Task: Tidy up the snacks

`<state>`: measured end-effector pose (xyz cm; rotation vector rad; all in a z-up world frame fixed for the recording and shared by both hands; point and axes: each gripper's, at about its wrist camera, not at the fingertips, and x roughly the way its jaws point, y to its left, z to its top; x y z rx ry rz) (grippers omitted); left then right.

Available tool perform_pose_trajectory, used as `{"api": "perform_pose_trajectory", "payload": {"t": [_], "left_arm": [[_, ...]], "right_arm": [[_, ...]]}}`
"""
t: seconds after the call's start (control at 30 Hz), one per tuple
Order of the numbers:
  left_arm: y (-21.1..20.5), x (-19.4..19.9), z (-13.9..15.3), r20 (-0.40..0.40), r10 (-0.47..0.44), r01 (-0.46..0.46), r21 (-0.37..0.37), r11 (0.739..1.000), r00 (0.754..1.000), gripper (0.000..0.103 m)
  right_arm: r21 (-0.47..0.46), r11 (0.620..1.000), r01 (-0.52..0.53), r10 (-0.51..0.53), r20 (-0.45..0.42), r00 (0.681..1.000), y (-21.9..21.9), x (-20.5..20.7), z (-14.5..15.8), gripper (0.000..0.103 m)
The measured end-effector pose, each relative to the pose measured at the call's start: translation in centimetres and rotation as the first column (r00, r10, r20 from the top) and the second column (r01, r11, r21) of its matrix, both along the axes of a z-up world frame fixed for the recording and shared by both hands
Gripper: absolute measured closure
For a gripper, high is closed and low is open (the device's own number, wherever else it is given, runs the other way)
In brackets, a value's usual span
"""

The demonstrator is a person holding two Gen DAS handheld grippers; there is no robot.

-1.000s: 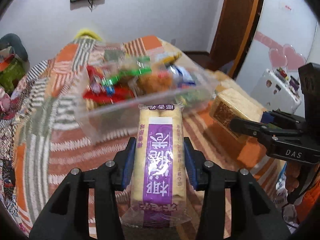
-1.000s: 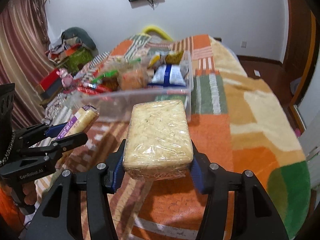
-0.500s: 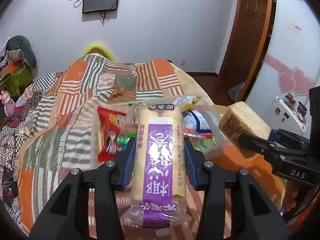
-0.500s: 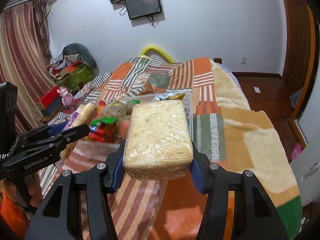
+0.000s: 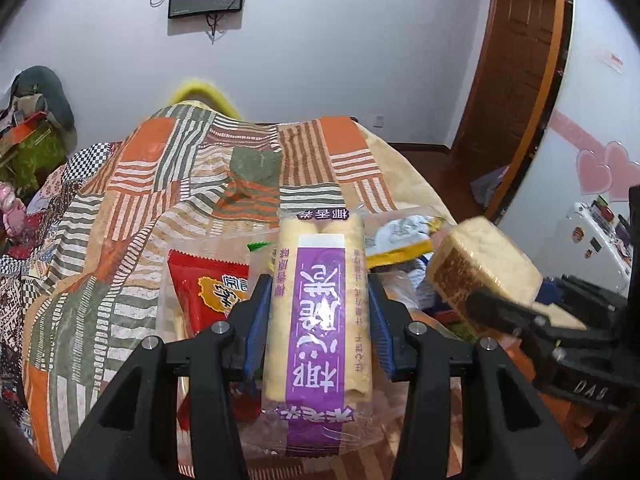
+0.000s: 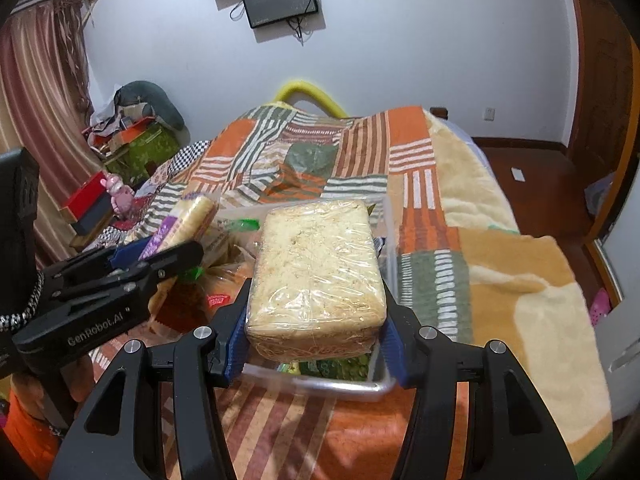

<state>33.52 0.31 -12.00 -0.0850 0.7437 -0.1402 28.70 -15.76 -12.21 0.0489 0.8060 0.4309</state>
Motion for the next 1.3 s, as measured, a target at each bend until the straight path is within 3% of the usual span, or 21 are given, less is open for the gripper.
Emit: {"api": "perform_pose_trajectory", "payload": {"t": [0.23, 0.5, 0.7, 0.9, 1.13, 1.3], "left_arm": [[0.6, 0.6, -1.4, -0.015, 0.005, -0.004, 0.017, 1.0, 1.0, 0.058], [1.0, -0.9, -0.5, -0.024, 0.006, -0.007, -0.004, 1.0, 1.0, 0.05], [1.0, -4.4, 2.8, 0.035, 0.004, -0.004, -0.01, 1.0, 0.999, 0.05], [1.3, -9.5, 8.2, 0.154, 0.023, -0.019, -0.028, 0.999, 0.988, 0.05], [1.1, -16.6, 13.8, 0.304, 0.049, -0.048, -0.008, 0.999, 0.951, 0.05], [0.9, -21.2, 16.5, 0.39, 0.079, -0.086, 0.002, 0.996, 0.917, 0.038]], "right_arm": [[-0.089, 0.996, -0.021, 0.022, 0.01, 1.0, 1.1, -0.5, -0.5, 0.051], [-0.059, 0.998, -0.028, 0.028, 0.001, 1.0, -0.1, -1.1, 1.0, 0.049], [-0.036, 0.999, -0.031, 0.033, 0.062, 0.998, -0.9, -3.2, 4.3, 0.049], [0.01, 1.0, -0.028, 0.026, 0.17, 0.985, -1.7, -6.7, 9.0, 0.049], [0.075, 0.996, -0.051, 0.026, 0.306, 0.952, -2.7, -12.1, 14.6, 0.049], [0.094, 0.993, -0.064, 0.025, 0.369, 0.929, -2.9, -15.2, 16.4, 0.048]]}}
